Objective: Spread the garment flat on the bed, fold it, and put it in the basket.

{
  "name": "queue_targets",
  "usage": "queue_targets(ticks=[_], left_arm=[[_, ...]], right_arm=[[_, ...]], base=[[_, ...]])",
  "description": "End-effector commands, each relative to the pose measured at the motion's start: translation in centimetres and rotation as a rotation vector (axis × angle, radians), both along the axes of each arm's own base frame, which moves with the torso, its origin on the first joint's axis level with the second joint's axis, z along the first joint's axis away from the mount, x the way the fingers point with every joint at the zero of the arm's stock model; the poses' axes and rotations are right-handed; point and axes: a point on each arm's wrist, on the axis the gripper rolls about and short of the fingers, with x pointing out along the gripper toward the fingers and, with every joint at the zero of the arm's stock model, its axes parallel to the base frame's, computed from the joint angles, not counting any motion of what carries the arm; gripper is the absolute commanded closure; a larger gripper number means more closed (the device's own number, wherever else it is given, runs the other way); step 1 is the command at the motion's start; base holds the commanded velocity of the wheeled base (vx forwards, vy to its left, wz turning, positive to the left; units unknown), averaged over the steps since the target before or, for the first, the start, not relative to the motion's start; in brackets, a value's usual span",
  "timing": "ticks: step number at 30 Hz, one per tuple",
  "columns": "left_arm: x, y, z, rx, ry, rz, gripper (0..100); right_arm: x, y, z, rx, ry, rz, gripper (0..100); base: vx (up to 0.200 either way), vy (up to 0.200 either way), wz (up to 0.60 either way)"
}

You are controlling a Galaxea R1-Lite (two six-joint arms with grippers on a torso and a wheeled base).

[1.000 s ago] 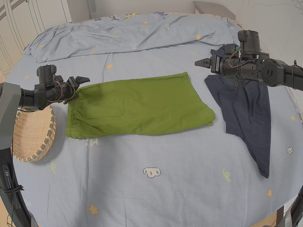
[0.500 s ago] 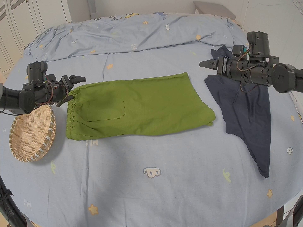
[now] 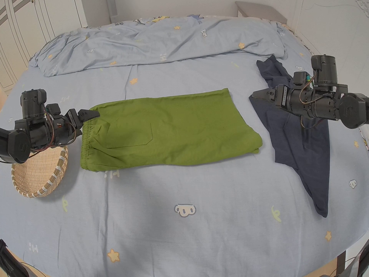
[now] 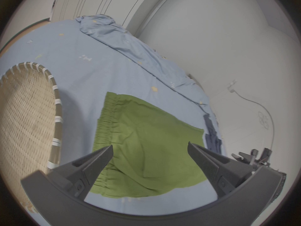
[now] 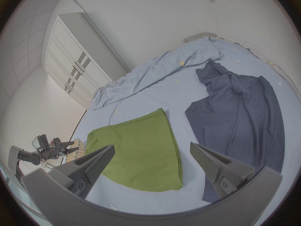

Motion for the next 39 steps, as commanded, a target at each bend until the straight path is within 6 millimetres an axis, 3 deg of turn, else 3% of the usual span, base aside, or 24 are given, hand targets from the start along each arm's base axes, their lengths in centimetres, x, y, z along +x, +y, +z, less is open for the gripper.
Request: queue_targets(ticks=[1,6,9,23,39], left_arm=[[1.2,0.4,-1.5,0.036,0.032,0.057,0],[1.4,1.0,-1.8,0.044,0.039,0.071,0],[2.5,1.3,-3.3,0.051,0.075,0.074,0],[4.2,2.6,-5.7,0.042,0.130,0.097,0],[6.0,2.3,-7.8,0.027,0.105,0.081,0]], right_arm=[[-0.1,-0.4,-0.3,0.006,0.011,-0.002,0],[-0.1,-0.4,-0.4,0.005,0.010,0.000,0],[0.2,-0.2,-0.9,0.002,0.026,0.001,0],[0.6,0.2,-1.7,-0.004,0.044,0.010,0],[0.6,0.2,-1.6,-0.003,0.044,0.009,0]], base=[[0.000,0.000,0.00],[0.000,0.000,0.00],[0.000,0.000,0.00],[0.000,0.000,0.00],[0.000,0.000,0.00]])
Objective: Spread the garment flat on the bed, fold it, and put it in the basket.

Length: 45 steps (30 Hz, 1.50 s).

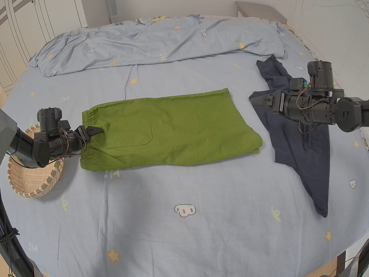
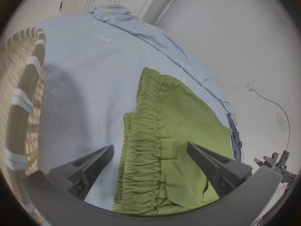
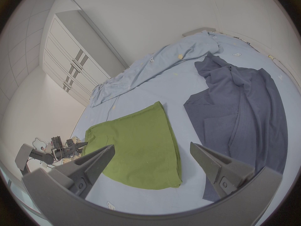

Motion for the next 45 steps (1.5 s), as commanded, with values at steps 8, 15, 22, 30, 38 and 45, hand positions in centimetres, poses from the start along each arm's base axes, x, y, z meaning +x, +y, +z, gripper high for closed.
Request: queue_targets(ticks=[8,15,22,30,38,45], left_arm=[[0.4,0.2,-0.6,-0.131,0.020,-0.037,0],[0.6,0.5,-0.8,-0.171,-0.013,-0.047,0],[0.8,0.5,-1.4,-0.170,-0.001,-0.048,100],[0.6,0.4,-0.5,-0.174,-0.021,-0.042,100],[-0.3,0.2,1.6,-0.178,-0.066,-0.045,100],[-0.2,-0.1,1.5,-0.178,-0.064,-0.050,100]], right_arm=[[0.2,0.2,-0.4,-0.001,0.007,0.004,0],[0.3,0.1,-0.4,-0.001,0.005,0.001,0],[0.4,0.1,-0.5,-0.001,0.007,0.001,0],[1.3,0.1,-1.5,-0.002,0.015,-0.007,0],[4.6,-0.7,-5.1,-0.018,0.084,-0.042,0],[6.7,-1.0,-8.4,-0.014,0.154,-0.027,0]], base=[[0.000,0.000,0.00],[0.000,0.000,0.00],[0.000,0.000,0.00],[0.000,0.000,0.00],[0.000,0.000,0.00],[0.000,0.000,0.00]])
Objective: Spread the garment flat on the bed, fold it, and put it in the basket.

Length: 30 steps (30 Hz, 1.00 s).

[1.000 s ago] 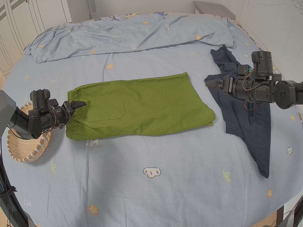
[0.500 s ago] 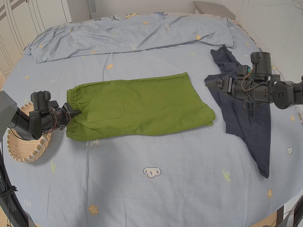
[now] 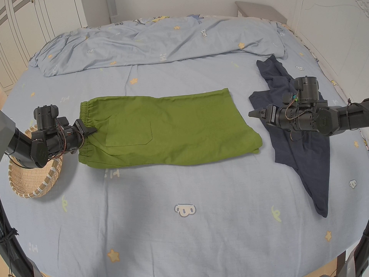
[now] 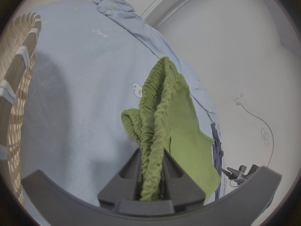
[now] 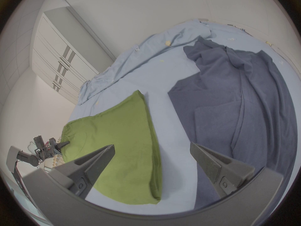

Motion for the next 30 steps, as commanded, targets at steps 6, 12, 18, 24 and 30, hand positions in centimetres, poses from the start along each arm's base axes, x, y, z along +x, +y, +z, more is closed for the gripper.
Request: queue_targets(ticks=[6,12,18,24,30], left_arm=[[-0.3,-0.2,0.5,0.001,-0.012,-0.004,100],[-0.2,-0.2,0.4,0.001,-0.009,-0.005,100],[-0.2,-0.2,0.4,0.002,-0.010,-0.006,100],[-0.2,-0.2,0.3,0.002,-0.008,-0.006,100],[-0.2,-0.2,0.3,0.002,-0.010,-0.006,100]], right_arm=[[1.3,0.5,-3.7,0.121,0.140,0.115,0],[1.5,0.6,-4.2,0.137,0.158,0.138,0],[1.8,0.9,-5.7,0.137,0.188,0.147,0],[1.6,0.6,-5.7,0.180,0.204,0.203,0],[1.2,0.7,-5.8,0.203,0.220,0.235,0]], base=[[0.000,0.000,0.00],[0.000,0.000,0.00],[0.000,0.000,0.00],[0.000,0.000,0.00],[0.000,0.000,0.00]])
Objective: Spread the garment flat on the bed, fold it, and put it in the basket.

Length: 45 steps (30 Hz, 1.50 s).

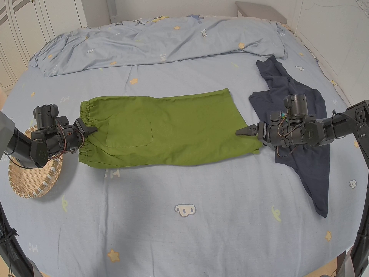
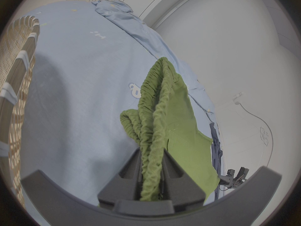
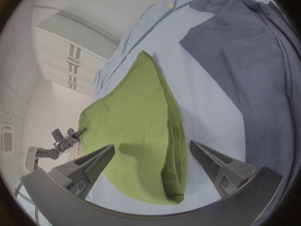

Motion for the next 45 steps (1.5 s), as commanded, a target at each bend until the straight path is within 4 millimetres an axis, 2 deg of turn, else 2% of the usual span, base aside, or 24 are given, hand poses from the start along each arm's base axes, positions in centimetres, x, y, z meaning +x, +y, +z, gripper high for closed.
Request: queue_targets(ticks=[1,10,11,22,29,32,34,37,39,41,42,43,44,45], left_arm=[[0.0,0.0,0.1,0.000,-0.002,0.000,100],[0.0,0.0,0.1,0.000,-0.002,0.000,100],[0.0,0.0,0.1,0.000,-0.003,0.000,100],[0.1,0.1,-0.1,0.001,0.001,0.003,100],[0.2,0.6,-0.1,0.000,0.000,0.009,100],[0.1,0.7,0.2,0.000,-0.003,0.009,100],[-0.3,0.6,0.3,0.000,0.007,-0.004,100],[-0.7,1.0,0.7,-0.004,0.034,-0.037,100],[-0.9,1.0,0.7,-0.011,0.047,-0.062,100],[-1.6,0.9,1.6,-0.002,0.050,-0.089,100],[-1.7,0.9,1.7,0.000,0.050,-0.090,100],[-2.6,0.9,2.1,0.016,0.061,-0.094,100],[-3.1,0.9,2.3,0.024,0.070,-0.096,100],[-3.1,0.9,2.3,0.024,0.070,-0.096,100]], right_arm=[[-0.4,0.1,-0.3,0.019,0.018,0.035,0],[-0.3,-0.1,-0.3,0.028,0.005,0.035,0],[-0.2,-0.2,-0.3,0.029,0.003,0.031,100],[0.5,-1.7,-0.1,0.030,-0.022,-0.009,100],[0.1,-1.6,0.2,0.027,-0.023,-0.004,100],[-0.8,-1.4,0.9,0.026,-0.024,0.004,100],[-2.8,-1.6,3.0,0.030,-0.056,0.009,100],[-4.5,-1.9,4.2,0.031,-0.061,0.007,100],[-5.2,-2.2,4.5,0.031,-0.057,0.002,100],[-7.1,-2.6,5.0,0.027,-0.048,-0.004,100],[-7.2,-2.7,5.0,0.029,-0.048,-0.004,100],[-8.9,-2.9,5.1,0.025,-0.034,-0.004,100],[-9.7,-3.0,4.9,0.022,-0.021,-0.002,100],[-9.7,-3.0,4.9,0.022,-0.021,-0.002,100]], base=[[0.000,0.000,0.00],[0.000,0.000,0.00],[0.000,0.000,0.00],[0.000,0.000,0.00],[0.000,0.000,0.00],[0.000,0.000,0.00],[0.000,0.000,0.00],[0.000,0.000,0.00],[0.000,0.000,0.00],[0.000,0.000,0.00],[0.000,0.000,0.00],[0.000,0.000,0.00],[0.000,0.000,0.00],[0.000,0.000,0.00]])
